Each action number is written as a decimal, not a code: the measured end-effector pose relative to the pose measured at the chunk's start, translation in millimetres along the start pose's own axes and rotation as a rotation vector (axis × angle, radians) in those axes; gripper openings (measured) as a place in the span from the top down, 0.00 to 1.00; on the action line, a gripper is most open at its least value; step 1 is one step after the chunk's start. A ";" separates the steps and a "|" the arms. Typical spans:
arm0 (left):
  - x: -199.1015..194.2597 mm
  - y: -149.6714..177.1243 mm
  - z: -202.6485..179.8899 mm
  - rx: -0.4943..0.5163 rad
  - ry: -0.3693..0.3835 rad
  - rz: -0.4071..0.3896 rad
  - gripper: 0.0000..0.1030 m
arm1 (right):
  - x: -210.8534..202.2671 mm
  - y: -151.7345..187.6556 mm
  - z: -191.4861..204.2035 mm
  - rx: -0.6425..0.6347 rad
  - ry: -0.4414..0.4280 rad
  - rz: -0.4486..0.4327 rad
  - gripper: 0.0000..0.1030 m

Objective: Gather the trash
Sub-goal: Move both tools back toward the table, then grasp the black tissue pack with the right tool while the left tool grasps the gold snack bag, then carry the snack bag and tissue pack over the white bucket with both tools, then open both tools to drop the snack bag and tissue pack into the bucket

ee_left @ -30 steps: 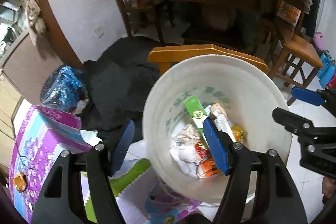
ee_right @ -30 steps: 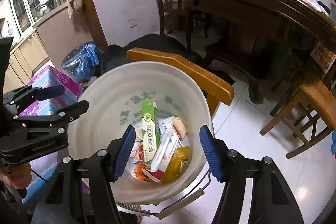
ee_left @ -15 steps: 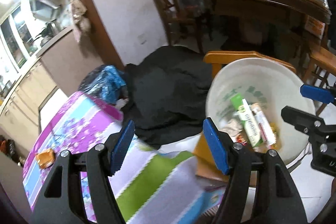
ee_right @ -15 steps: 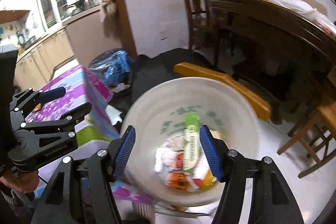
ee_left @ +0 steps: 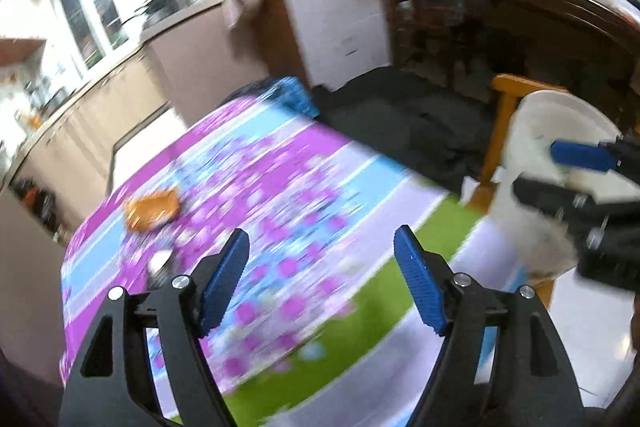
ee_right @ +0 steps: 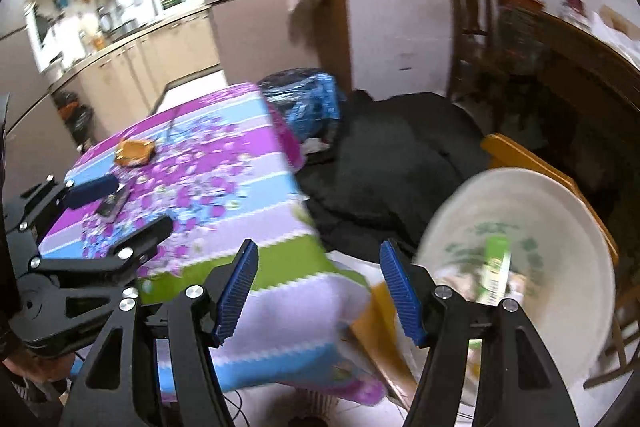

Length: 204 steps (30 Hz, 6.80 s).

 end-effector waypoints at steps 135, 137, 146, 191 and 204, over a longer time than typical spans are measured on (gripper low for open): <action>-4.6 -22.6 -0.1 -0.125 -0.123 -0.006 0.59 | -66.1 -5.1 -17.2 0.119 -0.089 -0.191 0.73; -5.5 -40.6 -26.3 -0.088 -0.097 -0.033 0.59 | -80.9 -8.6 -46.0 0.136 -0.046 -0.212 0.73; -2.6 -103.5 -176.4 0.117 0.078 -0.126 0.59 | -131.2 -5.6 -188.3 0.195 0.198 -0.193 0.73; 56.7 -95.6 -294.9 0.279 0.327 0.012 0.22 | -51.3 36.7 -277.1 0.249 0.393 0.192 0.60; 26.7 -98.5 -265.3 0.148 0.310 -0.110 0.10 | -79.7 32.6 -253.1 0.230 0.501 0.035 0.20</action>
Point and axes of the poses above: each gripper's, at about its wrist camera, not at the fingertips, and x roughly the way its jaws point, z to its left, y to its underside, the point moved 6 cm from there along x, roughly the way its jaws point, and after that the axes turned 6 degrees about -z, right-handed, at the moved point
